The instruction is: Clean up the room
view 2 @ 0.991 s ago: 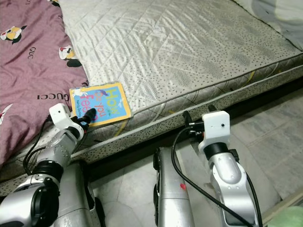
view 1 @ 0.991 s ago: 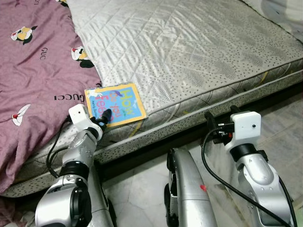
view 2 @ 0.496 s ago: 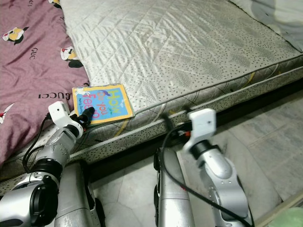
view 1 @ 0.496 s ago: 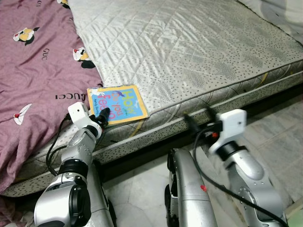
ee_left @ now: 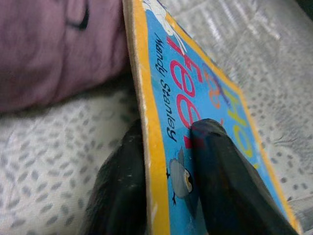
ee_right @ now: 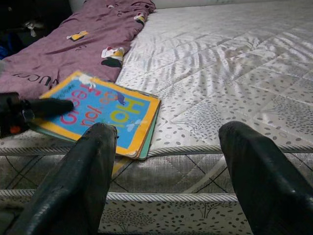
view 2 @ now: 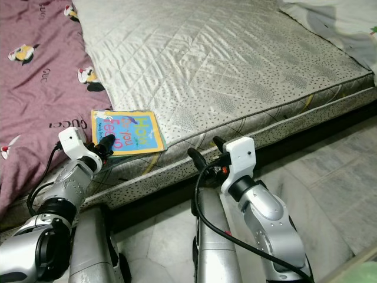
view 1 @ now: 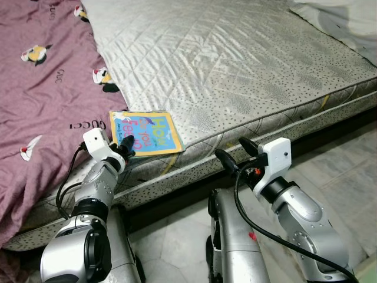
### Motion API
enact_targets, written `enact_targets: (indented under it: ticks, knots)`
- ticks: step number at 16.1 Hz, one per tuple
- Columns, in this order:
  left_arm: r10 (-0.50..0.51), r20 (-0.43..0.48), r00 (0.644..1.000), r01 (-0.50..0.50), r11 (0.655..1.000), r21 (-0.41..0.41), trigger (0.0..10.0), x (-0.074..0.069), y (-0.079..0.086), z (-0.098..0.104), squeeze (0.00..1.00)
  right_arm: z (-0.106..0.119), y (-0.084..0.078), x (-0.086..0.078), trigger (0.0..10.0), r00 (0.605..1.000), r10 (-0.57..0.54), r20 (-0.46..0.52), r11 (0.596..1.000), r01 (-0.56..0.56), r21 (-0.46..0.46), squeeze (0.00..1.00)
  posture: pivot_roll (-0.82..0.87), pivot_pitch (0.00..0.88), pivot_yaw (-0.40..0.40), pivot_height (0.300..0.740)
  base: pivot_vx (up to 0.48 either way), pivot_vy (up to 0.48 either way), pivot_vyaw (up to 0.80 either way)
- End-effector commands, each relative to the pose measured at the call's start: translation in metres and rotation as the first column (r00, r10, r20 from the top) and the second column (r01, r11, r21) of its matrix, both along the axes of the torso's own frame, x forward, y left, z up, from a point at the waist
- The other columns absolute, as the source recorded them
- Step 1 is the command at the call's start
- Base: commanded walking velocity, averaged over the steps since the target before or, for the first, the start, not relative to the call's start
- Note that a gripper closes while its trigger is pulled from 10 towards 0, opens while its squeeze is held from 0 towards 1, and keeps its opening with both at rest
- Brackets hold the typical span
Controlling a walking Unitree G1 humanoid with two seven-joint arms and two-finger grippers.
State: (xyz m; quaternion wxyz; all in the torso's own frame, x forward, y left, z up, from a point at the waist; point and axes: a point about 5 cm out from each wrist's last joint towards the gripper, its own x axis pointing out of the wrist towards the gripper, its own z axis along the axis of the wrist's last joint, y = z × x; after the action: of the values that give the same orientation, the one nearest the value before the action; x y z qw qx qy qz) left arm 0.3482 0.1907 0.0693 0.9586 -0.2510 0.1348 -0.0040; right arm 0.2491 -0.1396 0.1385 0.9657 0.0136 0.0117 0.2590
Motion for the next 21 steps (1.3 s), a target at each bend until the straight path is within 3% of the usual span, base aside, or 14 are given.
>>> enact_targets:
  ticks: [1,5,8,10,11,13,15,16,21]
  knots:
    - [0.009,-0.029,1.0,-0.007,0.998,0.062,0.0,-0.003,0.008,-0.003,0.0,0.0,0.004,0.002,10.0,1.0,0.008,0.01,1.0,-0.008,-0.006,0.0,-0.15,0.038,0.034,0.482,0.0,0.0,0.0]
    - [0.036,0.062,0.997,-0.044,0.992,0.122,0.0,0.005,0.024,0.016,0.0,0.002,0.009,0.011,10.0,0.997,-0.038,0.07,0.999,0.038,0.003,0.0,-0.12,0.001,0.063,0.482,0.0,0.0,0.0]
    - [0.042,0.218,0.975,-0.081,0.982,0.17,0.0,0.01,0.038,0.044,0.0,0.002,0.009,0.022,10.0,0.988,-0.112,0.109,0.994,0.111,0.015,0.0,-0.1,0.0,0.085,0.482,0.0,0.0,0.0]
    - [0.007,0.267,0.964,-0.075,0.966,0.246,0.0,0.007,0.042,0.052,0.0,0.002,0.009,0.025,10.0,0.983,-0.143,0.119,0.99,0.139,0.038,0.0,-0.09,0.0,0.094,0.482,0.0,0.0,0.0]
    - [-0.07,0.27,0.96,-0.04,0.923,0.383,0.0,-0.002,0.04,0.049,0.0,-0.002,0.006,0.028,10.0,0.972,-0.22,0.087,0.974,0.214,0.074,0.0,-0.08,0.0,0.101,0.482,0.0,0.0,0.0]
    - [-0.118,0.309,0.944,-0.035,0.893,0.448,0.0,-0.013,0.039,0.051,0.0,-0.004,0.005,0.031,10.0,0.959,-0.263,0.107,0.963,0.255,0.083,0.0,-0.07,0.0,0.104,0.482,0.0,0.0,0.0]
    - [-0.113,0.37,0.922,-0.091,0.866,0.491,0.0,-0.02,0.039,0.061,0.0,0.001,0.001,0.036,10.0,0.94,-0.32,0.115,0.941,0.302,0.152,0.0,-0.05,0.0,0.103,0.482,0.0,0.0,0.0]
    - [-0.124,0.366,0.922,-0.1,0.839,0.535,10.0,-0.025,0.037,0.06,0.0,0.002,0.001,0.039,10.0,0.938,-0.331,0.101,0.932,0.308,0.193,0.0,-0.04,0.0,0.101,0.487,0.0,0.0,0.0]
    - [-0.068,0.364,0.929,-0.15,0.831,0.536,10.0,-0.032,0.032,0.057,0.0,0.009,0.0,0.051,10.0,0.93,-0.346,0.127,0.924,0.314,0.216,0.0,-0.04,0.0,0.095,0.542,0.0,0.0,0.0]
